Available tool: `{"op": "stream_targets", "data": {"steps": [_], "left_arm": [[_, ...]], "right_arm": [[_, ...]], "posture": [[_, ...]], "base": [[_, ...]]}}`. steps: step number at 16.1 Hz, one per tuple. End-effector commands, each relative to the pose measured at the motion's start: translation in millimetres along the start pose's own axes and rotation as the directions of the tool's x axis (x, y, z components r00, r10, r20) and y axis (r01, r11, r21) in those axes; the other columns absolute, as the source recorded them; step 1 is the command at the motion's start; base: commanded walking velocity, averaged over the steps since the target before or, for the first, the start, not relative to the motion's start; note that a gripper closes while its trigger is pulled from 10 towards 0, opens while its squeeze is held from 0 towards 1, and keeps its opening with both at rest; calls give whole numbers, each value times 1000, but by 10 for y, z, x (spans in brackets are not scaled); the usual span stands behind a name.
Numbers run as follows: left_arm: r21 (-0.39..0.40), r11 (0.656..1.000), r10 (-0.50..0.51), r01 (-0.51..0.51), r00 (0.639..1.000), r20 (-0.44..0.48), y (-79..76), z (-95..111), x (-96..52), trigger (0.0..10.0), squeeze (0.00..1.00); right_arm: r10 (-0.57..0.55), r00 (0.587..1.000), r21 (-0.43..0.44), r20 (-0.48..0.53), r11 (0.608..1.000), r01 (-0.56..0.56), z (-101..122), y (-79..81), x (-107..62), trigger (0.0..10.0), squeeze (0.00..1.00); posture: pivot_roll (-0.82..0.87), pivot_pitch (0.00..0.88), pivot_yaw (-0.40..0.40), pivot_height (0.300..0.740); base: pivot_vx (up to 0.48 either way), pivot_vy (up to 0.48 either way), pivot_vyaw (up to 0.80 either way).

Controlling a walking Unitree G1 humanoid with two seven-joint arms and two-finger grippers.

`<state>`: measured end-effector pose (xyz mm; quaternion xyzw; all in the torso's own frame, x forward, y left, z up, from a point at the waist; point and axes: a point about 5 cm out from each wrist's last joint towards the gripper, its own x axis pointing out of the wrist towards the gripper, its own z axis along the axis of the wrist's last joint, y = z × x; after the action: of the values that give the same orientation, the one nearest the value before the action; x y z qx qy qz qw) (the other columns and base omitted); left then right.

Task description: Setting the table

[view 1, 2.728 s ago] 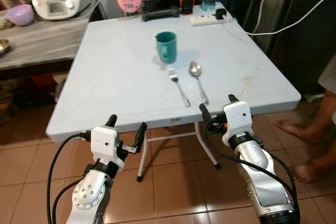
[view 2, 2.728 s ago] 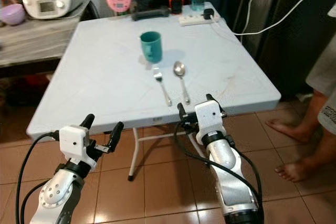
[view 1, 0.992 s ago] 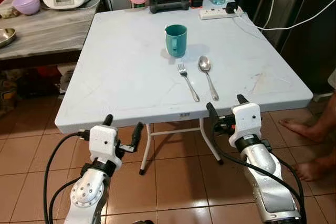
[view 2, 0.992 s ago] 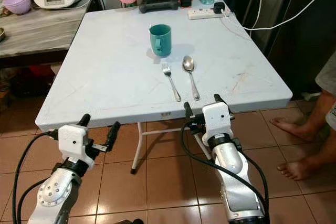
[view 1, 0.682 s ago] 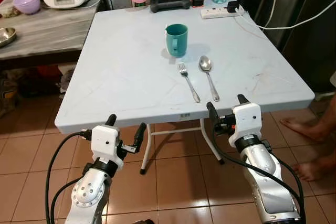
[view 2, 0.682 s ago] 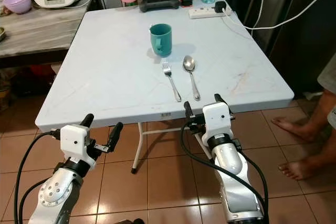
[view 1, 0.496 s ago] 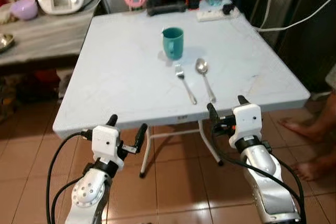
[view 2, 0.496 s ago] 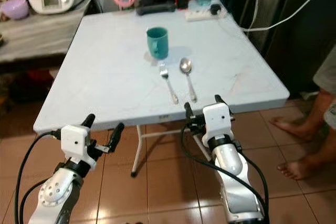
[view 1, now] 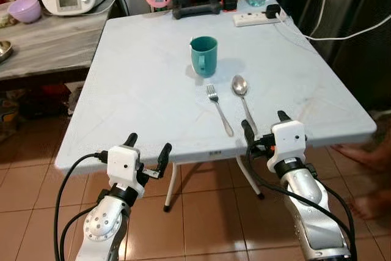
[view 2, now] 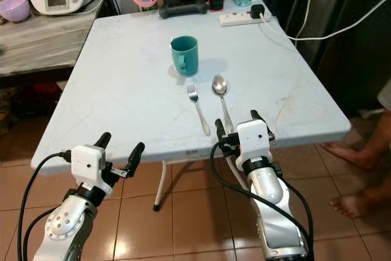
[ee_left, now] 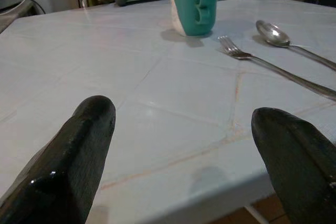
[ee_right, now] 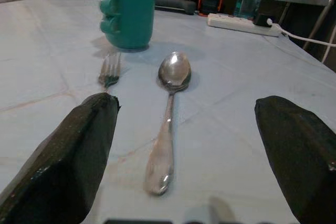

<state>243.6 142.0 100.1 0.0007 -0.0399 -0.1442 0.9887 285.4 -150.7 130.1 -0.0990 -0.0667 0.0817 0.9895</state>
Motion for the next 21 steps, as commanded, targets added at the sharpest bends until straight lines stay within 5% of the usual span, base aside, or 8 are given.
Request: {"op": "stream_targets", "data": {"steps": [1,8,17,21], "left_arm": [[7,1000,-3,3,1000,0,30,-4,-1,10000,0],[5,1000,-2,2,1000,-11,30,-23,-26,10000,0],[70,986,152,-149,988,-39,225,-63,-85,10000,0],[75,986,155,-152,987,-39,221,-55,-109,10000,0]], "right_arm": [[-9,1000,3,18,1000,9,50,-3,11,10000,0],[0,1000,4,17,1000,0,47,27,8,10000,0],[63,997,-20,41,998,-62,94,144,41,10000,0],[86,995,-37,52,996,-84,117,186,69,10000,0]], "posture": [[-168,102,128,740],[-160,108,131,740],[-152,114,134,740],[-146,117,130,740]], "base": [[360,0,0],[350,0,0],[0,0,0],[0,0,778]]}}
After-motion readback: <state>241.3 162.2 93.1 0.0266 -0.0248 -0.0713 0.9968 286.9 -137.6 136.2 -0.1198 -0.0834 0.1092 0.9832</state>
